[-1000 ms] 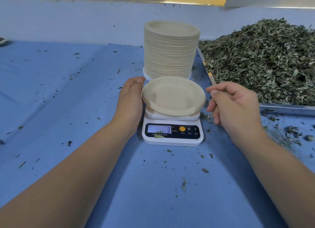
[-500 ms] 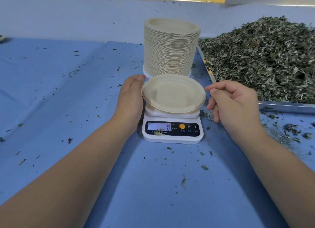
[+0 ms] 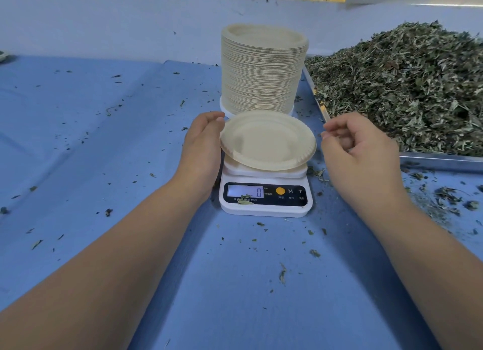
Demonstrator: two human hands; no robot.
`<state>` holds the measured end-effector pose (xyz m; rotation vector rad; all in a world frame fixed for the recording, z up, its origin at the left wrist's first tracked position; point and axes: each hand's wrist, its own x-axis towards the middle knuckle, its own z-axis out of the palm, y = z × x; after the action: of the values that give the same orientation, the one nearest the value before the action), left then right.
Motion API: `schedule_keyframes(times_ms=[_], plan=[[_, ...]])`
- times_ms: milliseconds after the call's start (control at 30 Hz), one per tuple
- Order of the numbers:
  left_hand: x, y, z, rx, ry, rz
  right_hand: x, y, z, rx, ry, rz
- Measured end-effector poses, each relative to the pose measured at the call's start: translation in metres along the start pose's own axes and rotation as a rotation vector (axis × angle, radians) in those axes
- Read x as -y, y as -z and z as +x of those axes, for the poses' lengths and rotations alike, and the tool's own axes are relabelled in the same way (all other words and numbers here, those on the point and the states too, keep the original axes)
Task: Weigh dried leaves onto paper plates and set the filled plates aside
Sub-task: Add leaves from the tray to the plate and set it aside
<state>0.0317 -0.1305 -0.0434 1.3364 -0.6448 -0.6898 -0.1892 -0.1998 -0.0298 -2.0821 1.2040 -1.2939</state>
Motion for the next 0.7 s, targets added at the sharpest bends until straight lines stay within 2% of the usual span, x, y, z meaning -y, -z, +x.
schedule_keyframes(times_ms=[100,200,400,533,600,700], plan=[[0.0,0.0,0.0,0.004,-0.01,-0.002,-0.004,-0.001,0.001,0.068,-0.039,-0.079],[0.001,0.0,0.0,-0.006,-0.02,-0.004,-0.003,0.001,0.001,0.056,-0.05,-0.069],[0.006,0.0,0.004,0.004,-0.049,-0.016,-0.003,0.006,0.007,0.024,0.01,-0.121],[0.009,0.002,0.008,-0.003,-0.029,-0.05,-0.004,0.004,0.032,-0.004,0.094,-0.294],[0.009,0.001,0.009,0.001,-0.02,-0.037,-0.012,0.004,0.056,0.057,0.095,-0.425],[0.009,0.003,0.01,-0.043,0.021,-0.053,-0.029,0.001,0.089,0.302,-0.105,-0.587]])
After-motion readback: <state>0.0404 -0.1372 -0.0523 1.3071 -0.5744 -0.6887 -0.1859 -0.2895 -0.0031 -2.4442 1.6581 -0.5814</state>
